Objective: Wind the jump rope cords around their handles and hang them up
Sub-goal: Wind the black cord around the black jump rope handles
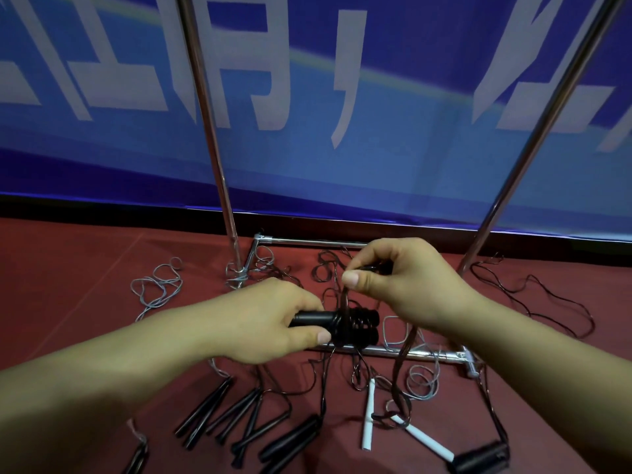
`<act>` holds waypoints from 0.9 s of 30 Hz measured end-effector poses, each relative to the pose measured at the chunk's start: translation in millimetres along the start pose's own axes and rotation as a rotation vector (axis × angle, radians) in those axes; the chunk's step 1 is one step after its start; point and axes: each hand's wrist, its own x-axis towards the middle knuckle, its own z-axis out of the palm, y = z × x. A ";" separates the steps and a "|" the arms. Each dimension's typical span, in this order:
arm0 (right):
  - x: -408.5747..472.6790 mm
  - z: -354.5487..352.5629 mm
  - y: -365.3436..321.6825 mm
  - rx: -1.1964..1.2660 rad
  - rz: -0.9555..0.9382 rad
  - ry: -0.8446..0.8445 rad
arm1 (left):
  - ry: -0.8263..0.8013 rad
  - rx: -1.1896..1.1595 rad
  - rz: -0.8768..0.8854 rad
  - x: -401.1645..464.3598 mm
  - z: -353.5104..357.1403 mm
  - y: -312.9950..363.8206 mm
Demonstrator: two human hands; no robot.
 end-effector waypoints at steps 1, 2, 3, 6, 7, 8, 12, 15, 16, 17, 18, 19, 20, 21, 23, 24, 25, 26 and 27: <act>1.6 -3.7 2.6 0.056 0.032 -0.008 | -0.006 -0.042 0.019 -1.3 -1.5 1.4; 2.8 -7.7 4.9 0.111 0.055 -0.016 | -0.011 -0.086 0.036 -2.0 -3.0 3.2; 3.3 -10.9 6.5 0.162 0.065 -0.032 | -0.021 -0.126 0.054 -3.3 -4.2 5.1; 3.9 -16.6 10.8 0.247 0.056 -0.105 | -0.077 -0.248 0.114 -8.2 -5.5 14.5; 3.9 -17.4 12.2 0.285 0.059 -0.117 | -0.092 -0.300 0.134 -10.2 -5.6 17.8; 3.4 -18.0 13.1 0.334 0.066 -0.122 | -0.100 -0.351 0.153 -11.9 -5.8 21.1; 3.7 -17.5 14.2 0.584 0.141 -0.129 | -0.075 -0.579 0.207 -15.0 -9.5 25.9; 1.1 -9.9 10.9 0.627 0.190 -0.159 | -0.048 -0.632 0.222 -16.0 -10.6 26.3; 0.2 -6.7 11.0 0.591 0.200 -0.159 | -0.020 -0.649 0.206 -15.9 -10.2 26.9; 0.9 -3.9 9.8 0.545 0.213 -0.151 | 0.026 -0.657 0.180 -15.3 -11.4 27.0; 0.0 -0.6 11.3 0.506 0.233 -0.142 | 0.075 -0.668 0.143 -14.6 -9.6 26.8; 0.1 2.7 11.4 0.481 0.259 -0.128 | 0.128 -0.679 0.107 -13.8 -9.1 26.1; 0.1 6.1 11.5 0.472 0.282 -0.109 | 0.178 -0.693 0.081 -13.3 -9.0 25.3; -0.6 8.6 9.1 0.455 0.301 -0.087 | 0.221 -0.705 0.062 -12.4 -8.6 23.8; -1.6 13.9 4.4 0.396 0.298 -0.080 | 0.298 -0.718 0.036 -10.8 -8.9 19.5; -2.7 16.0 1.7 0.372 0.287 -0.089 | 0.333 -0.731 0.018 -9.9 -8.7 18.0; -3.6 18.1 -1.1 0.355 0.274 -0.097 | 0.365 -0.745 -0.001 -9.3 -8.4 17.4; -4.2 20.5 -3.6 0.352 0.259 -0.098 | 0.391 -0.753 -0.015 -8.8 -8.1 17.2; -5.0 22.4 -6.5 0.354 0.247 -0.092 | 0.412 -0.757 -0.026 -8.1 -7.5 17.7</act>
